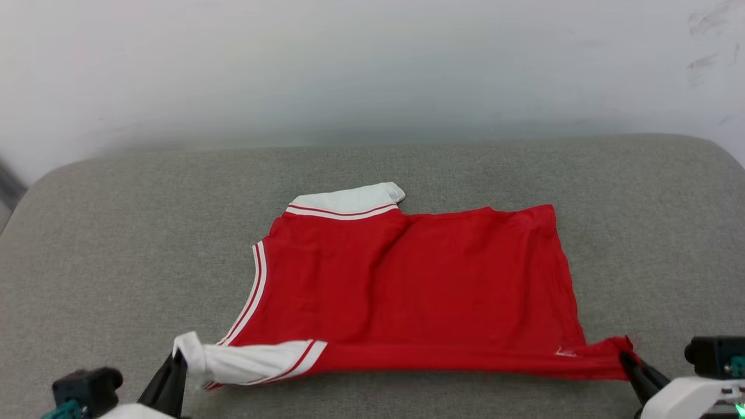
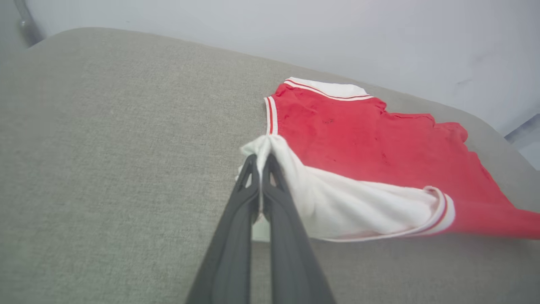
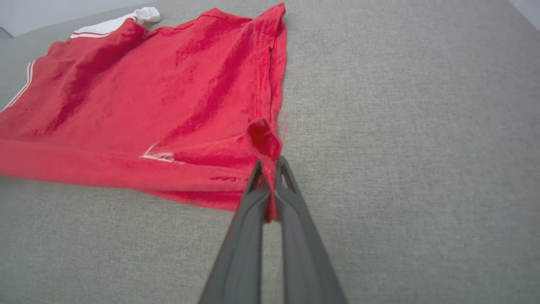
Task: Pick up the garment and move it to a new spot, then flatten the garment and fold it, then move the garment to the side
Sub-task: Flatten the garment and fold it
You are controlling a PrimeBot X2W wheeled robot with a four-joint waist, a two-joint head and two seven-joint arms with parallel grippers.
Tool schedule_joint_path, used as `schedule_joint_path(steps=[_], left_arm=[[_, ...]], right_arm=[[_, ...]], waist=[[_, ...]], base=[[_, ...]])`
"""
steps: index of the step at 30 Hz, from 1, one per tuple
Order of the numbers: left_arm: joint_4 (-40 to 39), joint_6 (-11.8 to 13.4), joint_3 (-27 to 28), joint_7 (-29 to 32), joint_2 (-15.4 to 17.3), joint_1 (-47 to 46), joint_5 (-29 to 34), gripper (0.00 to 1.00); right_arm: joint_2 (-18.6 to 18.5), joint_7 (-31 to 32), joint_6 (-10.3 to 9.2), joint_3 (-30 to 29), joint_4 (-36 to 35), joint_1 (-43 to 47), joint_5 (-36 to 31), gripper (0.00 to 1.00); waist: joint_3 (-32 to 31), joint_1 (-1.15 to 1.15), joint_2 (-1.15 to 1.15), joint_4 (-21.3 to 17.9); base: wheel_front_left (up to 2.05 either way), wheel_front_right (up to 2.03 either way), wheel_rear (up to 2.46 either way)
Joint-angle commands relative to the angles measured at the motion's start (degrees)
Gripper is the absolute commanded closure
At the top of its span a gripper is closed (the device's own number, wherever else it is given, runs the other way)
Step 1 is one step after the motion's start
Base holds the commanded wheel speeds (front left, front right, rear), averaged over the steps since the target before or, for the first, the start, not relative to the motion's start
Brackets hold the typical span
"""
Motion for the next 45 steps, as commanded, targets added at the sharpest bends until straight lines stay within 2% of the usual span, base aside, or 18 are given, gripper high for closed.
schedule_joint_path(steps=[1,8,15,22,23,24,25,26,27,28,32,36,42,45], left_arm=[[0.32,-0.26,-0.31,0.24,0.19,-2.26,0.51,1.0],[6.61,-3.03,-3.52,0.6,-1.66,-12.98,1.24,1.0],[15.48,-6.15,-5.84,0.28,-3.72,-21.37,1.1,1.0],[23.5,-9.23,-8.53,2.11,-4.83,-25.87,0.85,1.0],[24.3,-9.73,-8.71,2.07,-4.97,-26.37,0.8,1.0],[25.01,-10.19,-9.05,2.25,-5.17,-26.66,0.52,1.0],[25.62,-10.52,-9.26,2.19,-5.25,-26.98,0.52,0.83],[26.2,-10.61,-9.58,2.16,-5.09,-27.35,0.92,0.56],[26.55,-10.51,-9.51,1.76,-5.0,-27.64,1.01,0.12],[26.93,-10.6,-9.46,1.52,-4.97,-27.96,1.06,0.0],[27.41,-10.27,-8.7,1.06,-3.62,-29.01,1.38,0.0],[25.43,-9.57,-8.16,2.64,-1.29,-29.3,1.88,0.0],[20.78,-8.58,-7.94,10.83,3.79,-27.45,0.82,0.0],[17.79,-8.29,-8.24,18.09,6.33,-26.27,-1.21,0.0]], right_arm=[[0.15,0.81,-0.11,-0.23,-0.42,-1.92,-0.57,1.0],[-1.21,3.44,-0.09,3.34,3.32,-11.49,-1.82,1.0],[-2.89,1.29,-0.09,7.06,11.43,-20.01,-0.98,1.0],[-4.03,-2.57,-0.09,11.57,20.36,-24.33,0.57,1.0],[-4.08,-3.02,-0.09,12.13,21.63,-24.63,0.61,0.88],[-4.1,-3.59,-0.09,12.63,22.79,-24.69,0.76,0.61],[-4.12,-4.34,-0.09,12.94,23.7,-24.84,0.94,0.33],[-4.27,-5.71,-0.09,13.17,24.29,-25.18,0.72,0.0],[-4.44,-7.48,-0.09,12.94,24.61,-25.52,0.29,0.0],[-4.55,-9.81,-0.09,12.68,24.52,-25.92,-0.07,0.0],[-3.5,-17.8,-0.09,11.31,23.65,-25.68,-0.55,0.0],[-2.32,-22.3,-0.09,9.38,22.2,-24.05,-2.25,0.0],[0.22,-23.97,-0.09,6.97,17.63,-21.06,-4.21,0.0],[1.35,-23.85,-0.09,5.87,14.55,-18.85,-5.48,0.0]], waist=[[0.84,0.01,0.0,-0.27],[6.2,0.01,0.0,-0.6],[11.42,0.01,0.0,-0.44],[13.88,0.01,0.0,-0.25],[13.96,0.01,0.0,-0.2],[13.97,0.01,0.0,-0.13],[13.91,0.01,0.0,-0.06],[13.8,0.01,0.0,-0.01],[13.67,0.01,0.0,0.04],[13.4,0.01,0.0,0.14],[11.6,0.01,0.0,0.02],[9.34,0.01,0.0,-0.49],[6.55,0.01,0.0,-1.85],[5.62,0.01,0.0,-2.57]], base=[[0.0,0.0,0.0],[0.0,0.0,0.0],[0.0,0.0,0.0],[0.0,0.0,0.0],[0.0,0.0,0.0],[0.0,0.0,0.0],[0.0,0.0,0.0],[0.0,0.0,0.0],[0.0,0.0,0.0],[0.0,0.0,0.0],[0.0,0.0,0.0],[0.0,0.0,0.0],[0.0,0.0,0.0],[0.0,0.0,0.0]])
